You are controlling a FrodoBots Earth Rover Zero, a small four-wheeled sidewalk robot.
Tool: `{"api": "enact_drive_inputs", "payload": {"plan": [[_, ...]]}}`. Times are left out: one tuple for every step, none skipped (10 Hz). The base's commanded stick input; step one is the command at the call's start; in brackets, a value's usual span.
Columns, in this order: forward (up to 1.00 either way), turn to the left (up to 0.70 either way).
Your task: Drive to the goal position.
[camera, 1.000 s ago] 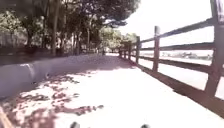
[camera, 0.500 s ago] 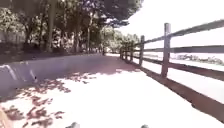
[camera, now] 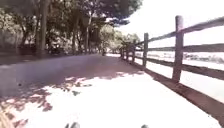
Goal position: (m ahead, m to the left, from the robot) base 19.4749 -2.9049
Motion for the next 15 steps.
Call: {"api": "enact_drive_inputs", "payload": {"plan": [[1.00,0.00],[1.00,0.00],[1.00,0.00],[1.00,0.00],[1.00,0.00],[1.00,0.00],[1.00,0.00],[1.00,0.00],[1.00,0.00],[1.00,0.00],[1.00,0.00],[1.00,0.00],[1.00,0.00],[1.00,0.00],[1.00,0.00]]}}
